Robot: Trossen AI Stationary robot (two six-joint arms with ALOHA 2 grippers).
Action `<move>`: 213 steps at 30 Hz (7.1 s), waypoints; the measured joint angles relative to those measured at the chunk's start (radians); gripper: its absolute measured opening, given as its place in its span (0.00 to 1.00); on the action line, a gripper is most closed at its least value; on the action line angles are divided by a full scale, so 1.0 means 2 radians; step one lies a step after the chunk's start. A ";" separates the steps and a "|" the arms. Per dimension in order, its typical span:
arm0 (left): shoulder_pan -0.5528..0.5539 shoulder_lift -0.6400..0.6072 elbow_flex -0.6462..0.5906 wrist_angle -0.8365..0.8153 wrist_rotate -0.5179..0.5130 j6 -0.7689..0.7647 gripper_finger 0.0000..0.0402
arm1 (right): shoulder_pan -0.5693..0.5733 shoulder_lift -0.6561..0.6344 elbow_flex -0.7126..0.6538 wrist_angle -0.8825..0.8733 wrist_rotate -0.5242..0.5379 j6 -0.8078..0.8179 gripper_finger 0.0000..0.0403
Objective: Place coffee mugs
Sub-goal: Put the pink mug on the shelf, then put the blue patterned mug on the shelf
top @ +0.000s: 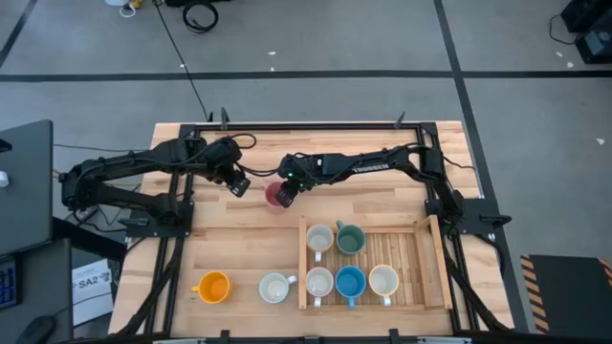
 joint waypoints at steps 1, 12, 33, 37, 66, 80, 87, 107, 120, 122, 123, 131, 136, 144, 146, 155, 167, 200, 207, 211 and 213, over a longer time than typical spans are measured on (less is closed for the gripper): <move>0.000 0.000 0.000 0.000 0.000 0.000 0.33 | 0.000 0.000 0.000 0.000 0.000 0.000 0.33; 0.000 0.000 0.000 0.000 0.000 0.000 0.33 | -0.001 0.000 0.000 -0.002 -0.002 0.000 0.14; 0.000 0.000 0.000 0.001 0.000 0.001 0.33 | -0.017 -0.015 -0.001 -0.013 -0.010 -0.001 0.09; 0.000 0.000 0.000 0.001 -0.006 0.001 0.33 | -0.025 -0.042 -0.001 -0.044 -0.006 -0.004 0.09; 0.000 0.000 0.000 0.001 -0.028 0.001 0.33 | 0.057 -0.349 -0.016 -0.567 0.092 0.209 0.09; 0.000 0.000 0.000 0.001 -0.028 0.001 0.33 | 0.210 -0.386 -0.187 -0.525 0.052 0.443 0.09; 0.000 0.000 0.000 0.001 -0.028 0.001 0.33 | 0.261 -0.385 -0.242 -0.465 0.043 0.519 0.09; 0.000 0.000 0.000 0.001 -0.028 0.001 0.33 | 0.322 -0.385 -0.368 -0.290 0.042 0.604 0.09; 0.000 0.000 0.000 0.001 -0.028 0.001 0.33 | 0.322 -0.385 -0.375 -0.289 0.046 0.603 0.14; 0.000 0.000 0.000 0.001 -0.028 0.001 0.33 | 0.322 -0.385 -0.375 -0.289 0.046 0.602 0.14; 0.000 0.000 0.000 0.001 -0.028 0.001 0.33 | 0.322 -0.385 -0.375 -0.289 0.046 0.602 0.15; 0.000 0.000 0.000 0.001 -0.028 0.001 0.33 | 0.322 -0.385 -0.375 -0.289 0.046 0.602 0.15; 0.000 0.000 0.000 0.001 -0.028 0.001 0.33 | 0.322 -0.385 -0.376 -0.288 0.046 0.602 0.17; 0.000 0.000 0.000 0.001 -0.028 0.001 0.33 | 0.322 -0.385 -0.376 -0.284 0.047 0.603 0.26; 0.000 0.000 0.000 0.001 -0.028 0.001 0.33 | 0.322 -0.385 -0.376 -0.284 0.047 0.603 0.30; 0.000 0.000 0.000 0.001 -0.028 0.001 0.33 | 0.322 -0.385 -0.376 -0.284 0.047 0.602 0.40; 0.000 0.000 0.000 0.001 -0.028 0.001 0.33 | 0.322 -0.385 -0.376 -0.284 0.047 0.603 0.43; -0.219 0.001 0.000 0.130 0.018 -0.057 0.33 | 0.322 -0.568 -0.375 -0.296 0.155 0.546 0.42; -0.343 0.041 0.001 0.204 -0.036 -0.070 0.33 | 0.322 -0.562 -0.375 -0.292 0.156 0.546 0.42; -0.393 0.082 0.001 0.231 -0.069 -0.075 0.33 | 0.322 -0.554 -0.375 -0.287 0.156 0.545 0.42; -0.411 0.103 0.000 0.233 -0.074 -0.083 0.33 | 0.322 -0.550 -0.375 -0.282 0.156 0.545 0.42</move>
